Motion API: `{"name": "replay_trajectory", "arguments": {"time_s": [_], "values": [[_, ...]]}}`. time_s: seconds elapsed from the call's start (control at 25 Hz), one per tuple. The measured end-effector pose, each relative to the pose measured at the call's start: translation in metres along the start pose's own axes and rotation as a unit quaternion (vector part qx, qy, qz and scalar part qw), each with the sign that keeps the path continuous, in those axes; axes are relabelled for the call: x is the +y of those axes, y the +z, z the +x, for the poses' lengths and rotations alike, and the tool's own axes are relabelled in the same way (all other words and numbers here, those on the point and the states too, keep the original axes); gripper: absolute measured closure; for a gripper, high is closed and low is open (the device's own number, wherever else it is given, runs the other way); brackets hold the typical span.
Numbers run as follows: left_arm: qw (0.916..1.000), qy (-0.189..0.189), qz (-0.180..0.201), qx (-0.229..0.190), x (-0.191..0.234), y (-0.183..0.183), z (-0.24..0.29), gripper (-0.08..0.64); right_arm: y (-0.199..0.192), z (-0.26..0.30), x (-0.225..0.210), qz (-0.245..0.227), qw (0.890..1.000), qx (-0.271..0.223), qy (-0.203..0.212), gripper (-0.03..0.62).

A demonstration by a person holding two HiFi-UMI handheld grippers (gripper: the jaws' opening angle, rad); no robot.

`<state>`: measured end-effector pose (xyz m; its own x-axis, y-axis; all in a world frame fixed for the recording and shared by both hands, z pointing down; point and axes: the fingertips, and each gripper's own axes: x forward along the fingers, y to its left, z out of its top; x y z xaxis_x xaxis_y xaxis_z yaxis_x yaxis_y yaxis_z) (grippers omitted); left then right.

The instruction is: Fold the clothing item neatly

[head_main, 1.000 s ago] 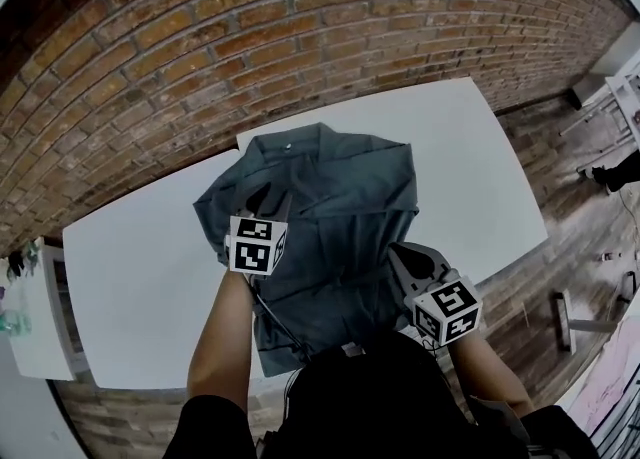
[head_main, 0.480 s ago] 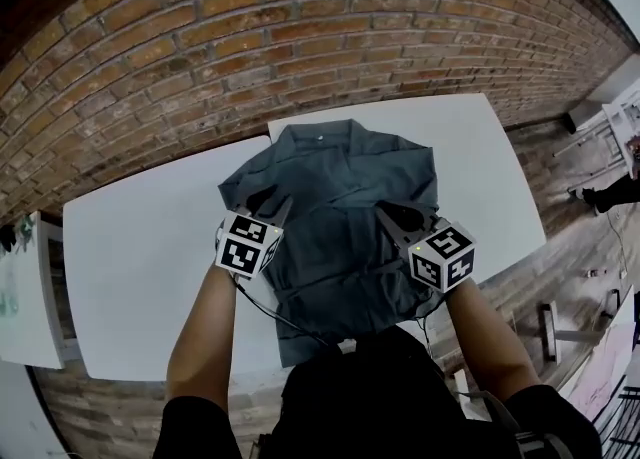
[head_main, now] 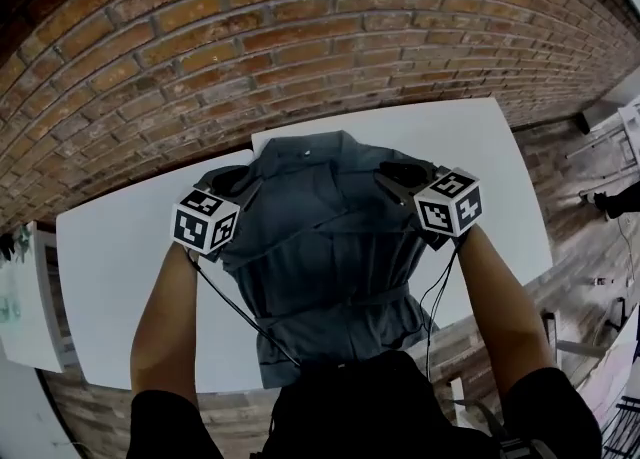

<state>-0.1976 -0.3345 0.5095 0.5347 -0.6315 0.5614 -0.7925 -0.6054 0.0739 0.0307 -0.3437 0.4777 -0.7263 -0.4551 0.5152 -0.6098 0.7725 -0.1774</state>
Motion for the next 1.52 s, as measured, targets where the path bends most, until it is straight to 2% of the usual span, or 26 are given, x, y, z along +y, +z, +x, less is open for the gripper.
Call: {"name": "replay_trajectory", "arguments": {"time_s": [0.08, 0.24, 0.44, 0.6, 0.8, 0.88, 1.0, 1.12, 1.2, 1.24, 1.36, 1.52], "values": [[0.9998, -0.013, 0.013, 0.012, 0.011, 0.003, 0.017, 0.439, 0.005, 0.015, -0.021, -0.011, 1.000, 0.019, 0.018, 0.512], [0.9959, -0.025, 0.046, 0.074, 0.026, -0.010, 0.053, 0.434, 0.003, 0.050, -0.049, -0.022, 0.997, 0.059, 0.047, 0.502], [0.9934, 0.014, 0.030, 0.110, 0.054, -0.022, 0.092, 0.425, -0.020, 0.093, -0.063, -0.035, 0.989, 0.124, 0.072, 0.421], [0.9875, 0.018, 0.049, 0.149, 0.060, -0.032, 0.112, 0.420, -0.030, 0.128, -0.076, -0.042, 0.985, 0.154, 0.072, 0.416], [0.9832, 0.008, 0.029, 0.180, 0.061, -0.049, 0.132, 0.411, -0.047, 0.155, -0.093, -0.027, 0.978, 0.199, 0.054, 0.416], [0.9835, 0.006, 0.022, 0.180, 0.064, -0.051, 0.135, 0.406, -0.054, 0.163, -0.093, -0.029, 0.973, 0.220, 0.059, 0.417], [0.9848, 0.002, -0.009, 0.174, 0.067, -0.052, 0.136, 0.400, -0.056, 0.167, -0.095, -0.026, 0.970, 0.233, 0.062, 0.429], [0.9843, -0.002, -0.013, 0.176, 0.067, -0.052, 0.137, 0.401, -0.056, 0.167, -0.096, -0.047, 0.968, 0.240, 0.053, 0.490], [0.9832, -0.006, -0.003, 0.183, 0.064, -0.052, 0.135, 0.437, -0.053, 0.169, -0.091, -0.068, 0.969, 0.232, 0.051, 0.555], [0.9829, -0.008, 0.001, 0.184, 0.062, -0.051, 0.134, 0.467, -0.052, 0.170, -0.089, -0.074, 0.970, 0.224, 0.052, 0.568], [0.9855, -0.004, 0.008, 0.169, 0.060, -0.042, 0.128, 0.492, -0.050, 0.169, -0.082, -0.081, 0.976, 0.192, 0.063, 0.574], [0.9923, -0.004, 0.017, 0.123, 0.055, -0.014, 0.110, 0.492, -0.022, 0.141, -0.072, -0.122, 0.976, 0.172, 0.049, 0.574]]}}
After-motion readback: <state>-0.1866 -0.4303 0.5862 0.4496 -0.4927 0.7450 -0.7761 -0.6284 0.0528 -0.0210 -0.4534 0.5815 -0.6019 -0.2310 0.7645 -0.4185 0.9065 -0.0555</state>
